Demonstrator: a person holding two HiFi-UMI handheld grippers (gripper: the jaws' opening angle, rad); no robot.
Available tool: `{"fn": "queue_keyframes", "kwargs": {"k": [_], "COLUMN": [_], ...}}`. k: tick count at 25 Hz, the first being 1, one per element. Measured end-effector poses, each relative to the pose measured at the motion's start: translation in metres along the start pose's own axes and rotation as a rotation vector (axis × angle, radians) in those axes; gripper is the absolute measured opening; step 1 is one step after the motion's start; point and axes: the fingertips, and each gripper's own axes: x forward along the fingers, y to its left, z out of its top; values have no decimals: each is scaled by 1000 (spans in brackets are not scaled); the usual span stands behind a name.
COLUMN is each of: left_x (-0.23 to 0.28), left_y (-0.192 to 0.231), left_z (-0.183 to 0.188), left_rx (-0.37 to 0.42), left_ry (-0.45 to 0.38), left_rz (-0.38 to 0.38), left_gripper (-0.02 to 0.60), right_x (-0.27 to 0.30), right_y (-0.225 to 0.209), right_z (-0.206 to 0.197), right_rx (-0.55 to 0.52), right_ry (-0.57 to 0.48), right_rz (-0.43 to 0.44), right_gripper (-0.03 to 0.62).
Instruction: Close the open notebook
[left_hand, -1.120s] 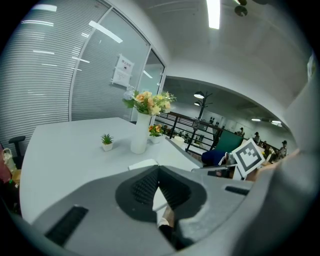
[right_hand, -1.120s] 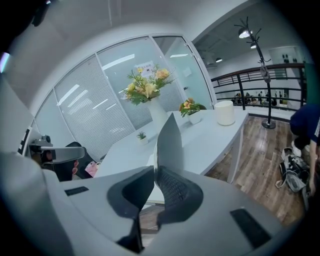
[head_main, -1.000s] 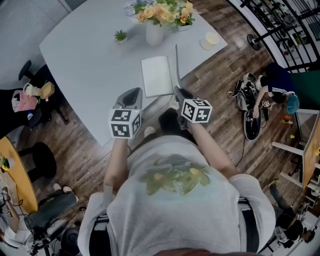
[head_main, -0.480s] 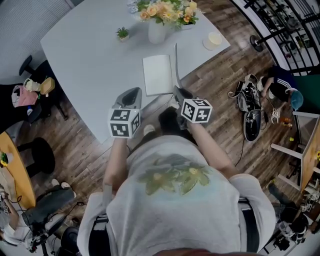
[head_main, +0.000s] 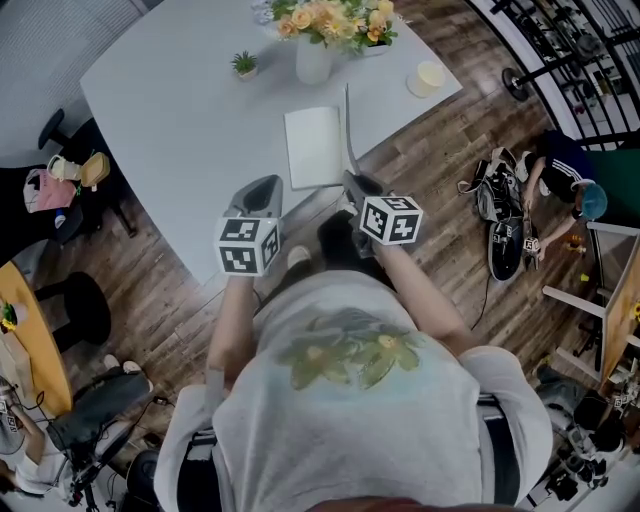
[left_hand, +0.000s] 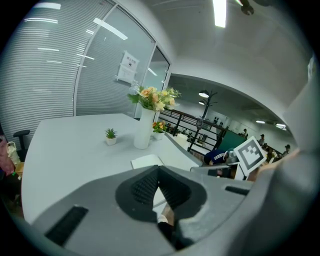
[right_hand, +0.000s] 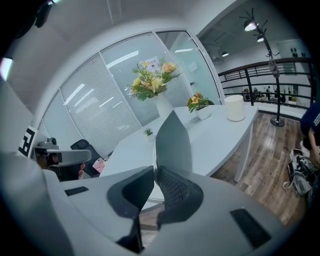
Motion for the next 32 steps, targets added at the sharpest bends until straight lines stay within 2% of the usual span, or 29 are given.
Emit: {"fn": "queue_keyframes", "kwargs": {"k": [32], "left_x": [2], "left_y": [8], "left_z": [-13], "left_rx": [-55], "left_ry": [16], "left_rz": [16], "left_gripper": [3], "right_x": [23], "right_y": [22], "right_z": [-16], "right_rx": [-33], "right_ry": [78], "right_rz": [82], "right_gripper": [48]}}
